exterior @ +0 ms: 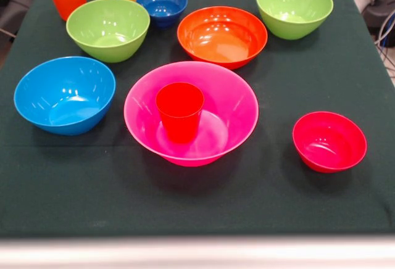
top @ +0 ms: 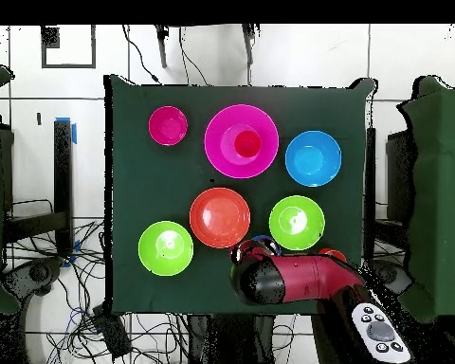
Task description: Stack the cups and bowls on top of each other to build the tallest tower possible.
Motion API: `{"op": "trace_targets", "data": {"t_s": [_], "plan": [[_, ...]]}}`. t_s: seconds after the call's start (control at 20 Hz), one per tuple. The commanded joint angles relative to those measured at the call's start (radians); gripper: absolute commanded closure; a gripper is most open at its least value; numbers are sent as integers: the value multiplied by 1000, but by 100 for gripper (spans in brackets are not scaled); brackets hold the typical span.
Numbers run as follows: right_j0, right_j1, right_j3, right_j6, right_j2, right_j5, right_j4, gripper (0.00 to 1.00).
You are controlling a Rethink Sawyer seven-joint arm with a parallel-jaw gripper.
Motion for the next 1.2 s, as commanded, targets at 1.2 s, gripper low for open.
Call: {"op": "trace_targets", "data": {"t_s": [1.2], "plan": [[71,277,-92,85,-12,-167,-81,0]]}}
